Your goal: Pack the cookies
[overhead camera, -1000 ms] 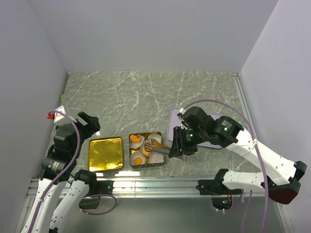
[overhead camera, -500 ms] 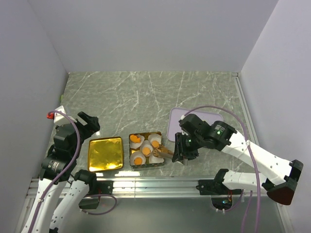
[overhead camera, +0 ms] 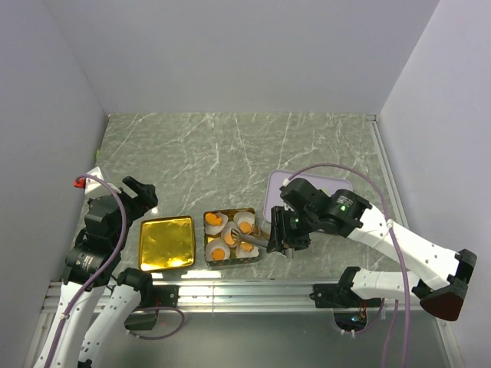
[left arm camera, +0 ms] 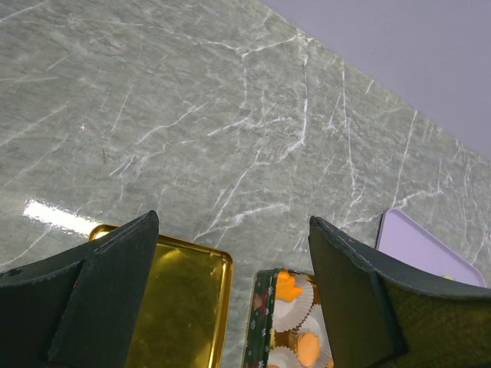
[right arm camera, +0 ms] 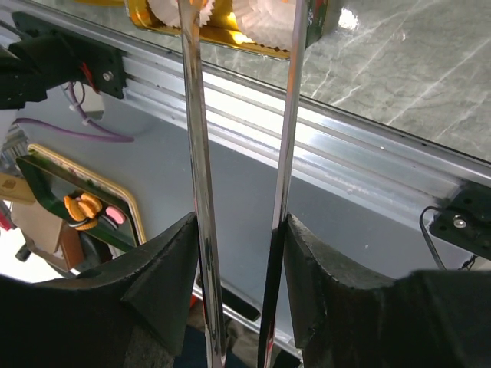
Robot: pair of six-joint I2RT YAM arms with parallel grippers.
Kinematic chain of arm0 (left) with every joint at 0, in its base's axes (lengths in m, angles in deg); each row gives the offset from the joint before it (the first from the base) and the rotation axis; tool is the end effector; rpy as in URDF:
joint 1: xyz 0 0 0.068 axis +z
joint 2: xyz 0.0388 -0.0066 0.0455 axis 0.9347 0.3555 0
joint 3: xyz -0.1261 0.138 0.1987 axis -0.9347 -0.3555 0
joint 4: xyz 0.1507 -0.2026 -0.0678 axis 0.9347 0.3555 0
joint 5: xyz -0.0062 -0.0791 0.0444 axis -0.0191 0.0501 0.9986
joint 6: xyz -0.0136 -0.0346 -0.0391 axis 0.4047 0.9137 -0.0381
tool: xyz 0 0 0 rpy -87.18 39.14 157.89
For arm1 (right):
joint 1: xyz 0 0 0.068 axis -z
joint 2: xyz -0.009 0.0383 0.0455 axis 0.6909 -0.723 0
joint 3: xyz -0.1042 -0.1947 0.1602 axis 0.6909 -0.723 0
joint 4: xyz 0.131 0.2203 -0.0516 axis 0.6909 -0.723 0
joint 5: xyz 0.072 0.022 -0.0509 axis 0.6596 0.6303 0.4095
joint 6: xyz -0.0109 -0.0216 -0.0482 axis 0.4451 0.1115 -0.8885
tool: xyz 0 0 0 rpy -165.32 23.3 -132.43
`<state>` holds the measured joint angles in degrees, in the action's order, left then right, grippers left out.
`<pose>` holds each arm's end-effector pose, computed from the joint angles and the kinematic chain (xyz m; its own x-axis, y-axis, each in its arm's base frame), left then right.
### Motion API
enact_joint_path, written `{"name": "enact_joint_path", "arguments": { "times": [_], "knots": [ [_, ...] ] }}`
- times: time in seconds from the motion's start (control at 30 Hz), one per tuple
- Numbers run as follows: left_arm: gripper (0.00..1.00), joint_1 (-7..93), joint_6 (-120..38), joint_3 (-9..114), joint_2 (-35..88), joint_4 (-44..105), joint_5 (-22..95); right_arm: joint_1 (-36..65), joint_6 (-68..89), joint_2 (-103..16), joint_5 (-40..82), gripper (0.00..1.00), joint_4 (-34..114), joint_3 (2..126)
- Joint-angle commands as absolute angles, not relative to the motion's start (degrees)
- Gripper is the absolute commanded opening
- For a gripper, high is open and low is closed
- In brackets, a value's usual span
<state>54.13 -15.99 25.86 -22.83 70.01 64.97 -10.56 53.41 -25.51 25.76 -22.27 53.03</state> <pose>0.0959 -0.0129 0.3333 -0.1965 -0.5316 -0.8239 -0.2415 0.8406 -0.4848 0.1080 0.1635 0.3221 -0.9812 -0.0882 -0.1718 -0.1638 0.8515 0.4981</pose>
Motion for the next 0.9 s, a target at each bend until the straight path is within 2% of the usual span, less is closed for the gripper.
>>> {"name": "enact_joint_path", "arguments": {
  "times": [0.0,0.33,0.57,0.63,0.67,0.87],
  "knots": [
    [0.85,54.4,-15.9,26.4,-23.2,69.1,65.0,-11.0,52.6,-24.9,23.1,0.53,-25.5,58.4],
    [0.85,54.5,-16.3,26.2,-23.4,68.5,64.4,-10.9,50.2,-28.1,20.6,0.54,-32.5,72.6],
    [0.85,54.5,-16.4,26.1,-23.4,68.5,64.2,-9.4,44.3,-40.1,17.7,0.53,-33.3,87.0],
    [0.85,54.5,-16.4,26.2,-23.4,68.5,64.4,-7.4,41.7,-43.1,16.9,0.54,-33.4,92.4],
    [0.86,54.6,-16.3,26.2,-23.3,68.6,64.5,-3.8,39.7,-49.1,17.2,0.54,-32.9,98.0],
    [0.84,54.8,-15.8,26.3,-22.4,69.1,65.3,6.0,37.7,-59.0,22.2,0.53,-29.5,109.6]
  ]
}}
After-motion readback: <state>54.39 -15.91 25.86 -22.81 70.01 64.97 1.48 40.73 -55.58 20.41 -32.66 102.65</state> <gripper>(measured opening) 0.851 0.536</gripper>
